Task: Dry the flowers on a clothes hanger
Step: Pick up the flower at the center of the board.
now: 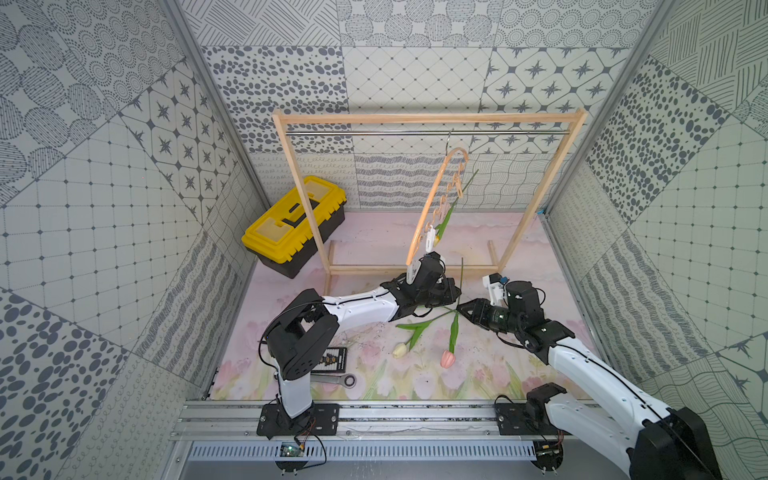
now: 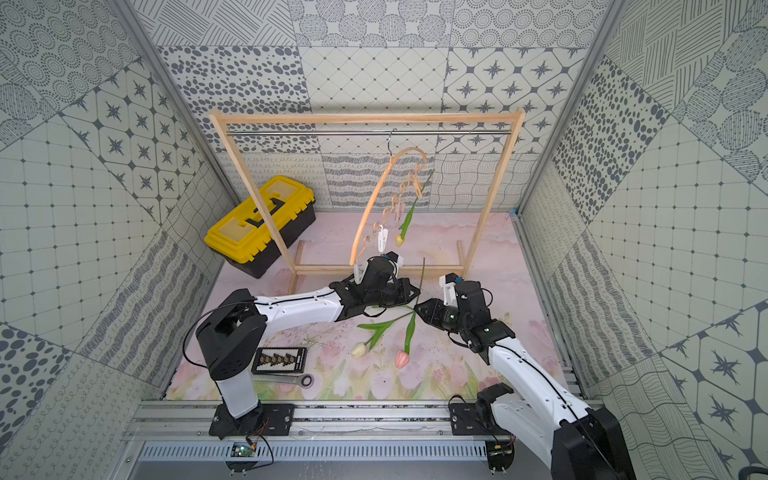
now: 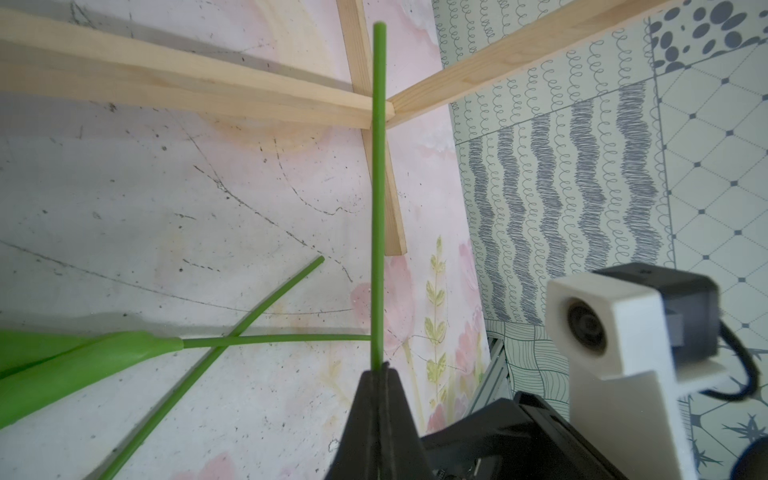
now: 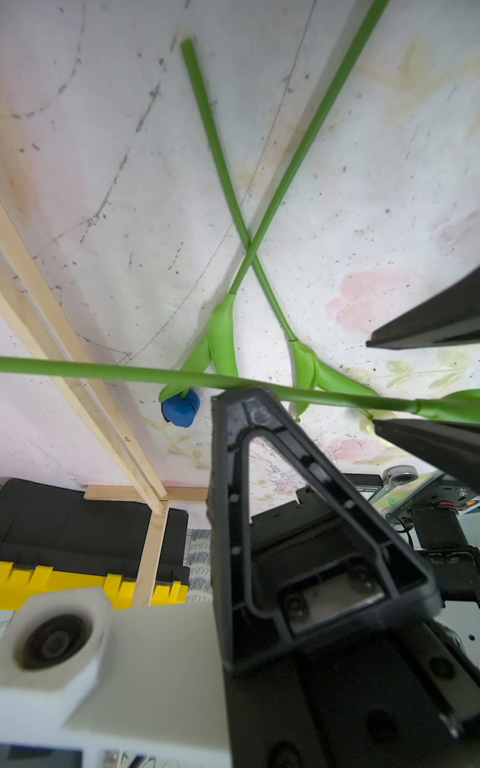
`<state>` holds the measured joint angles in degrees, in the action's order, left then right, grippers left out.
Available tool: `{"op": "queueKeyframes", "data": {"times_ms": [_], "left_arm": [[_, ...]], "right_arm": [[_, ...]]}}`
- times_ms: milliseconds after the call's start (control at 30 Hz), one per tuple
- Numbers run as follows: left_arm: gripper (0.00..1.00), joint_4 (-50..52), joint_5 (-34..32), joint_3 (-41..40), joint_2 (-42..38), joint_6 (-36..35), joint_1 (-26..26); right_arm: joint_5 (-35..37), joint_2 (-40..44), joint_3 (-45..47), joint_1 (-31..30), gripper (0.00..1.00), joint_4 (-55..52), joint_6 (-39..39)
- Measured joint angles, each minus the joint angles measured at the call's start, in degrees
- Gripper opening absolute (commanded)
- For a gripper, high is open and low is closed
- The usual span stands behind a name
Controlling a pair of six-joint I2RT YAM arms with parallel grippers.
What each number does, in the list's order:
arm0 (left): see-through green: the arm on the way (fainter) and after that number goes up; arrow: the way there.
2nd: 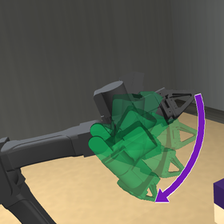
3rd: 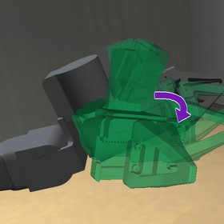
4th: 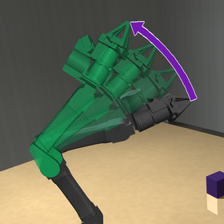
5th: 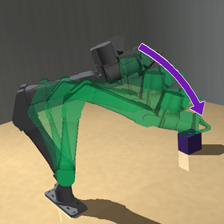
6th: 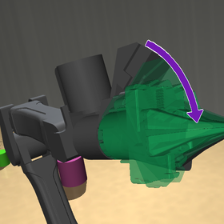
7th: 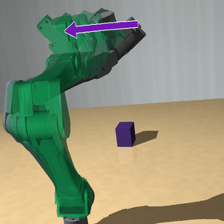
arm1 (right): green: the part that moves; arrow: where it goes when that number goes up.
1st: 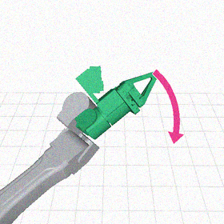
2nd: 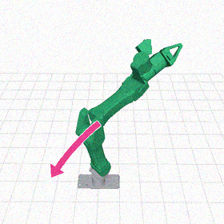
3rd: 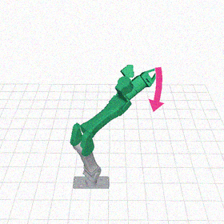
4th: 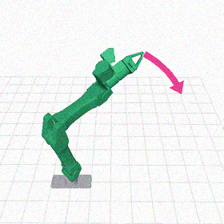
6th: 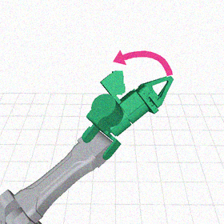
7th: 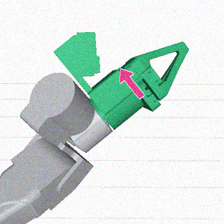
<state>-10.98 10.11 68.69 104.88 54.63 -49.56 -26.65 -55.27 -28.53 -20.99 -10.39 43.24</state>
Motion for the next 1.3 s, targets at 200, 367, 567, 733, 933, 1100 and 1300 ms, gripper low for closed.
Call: {"op": "queueKeyframes", "data": {"times_ms": [200, 367, 567, 733, 933, 1100, 1300], "left_arm": [[0.00, -2.3, 0.1, -0.9, -0.8, 2.3, -0.3], [0.00, -3.9, 0.2, -1.7, -1.3, 3.7, -0.3], [0.09, -4.2, 0.0, -2.4, -1.9, 3.8, -0.3], [0.55, -3.5, -0.8, -5.0, -3.7, 2.2, -0.1], [0.54, -1.3, -4.5, -13.9, -9.6, -1.4, 0.9], [0.55, 2.8, -8.0, -21.2, -15.1, -3.3, 2.7], [0.57, 9.3, -13.8, -24.6, -22.6, -5.2, 6.5]], "right_arm": [[-0.1, -0.2, -0.7, -0.3, 0.26, 1.5, 0.1], [0.0, -0.3, -0.7, -0.3, 0.14, 1.9, 0.0], [0.7, -0.3, -0.7, -0.3, 0.00, 1.0, -0.3], [2.6, -0.2, -2.8, -0.1, 0.00, -2.7, -1.8], [4.2, 0.8, -8.6, 2.3, 0.00, -7.1, -4.9], [4.7, -1.1, -17.4, 2.9, 0.00, -7.8, -7.1], [3.5, -6.3, -27.2, 2.9, 0.00, -6.4, -10.1]]}}
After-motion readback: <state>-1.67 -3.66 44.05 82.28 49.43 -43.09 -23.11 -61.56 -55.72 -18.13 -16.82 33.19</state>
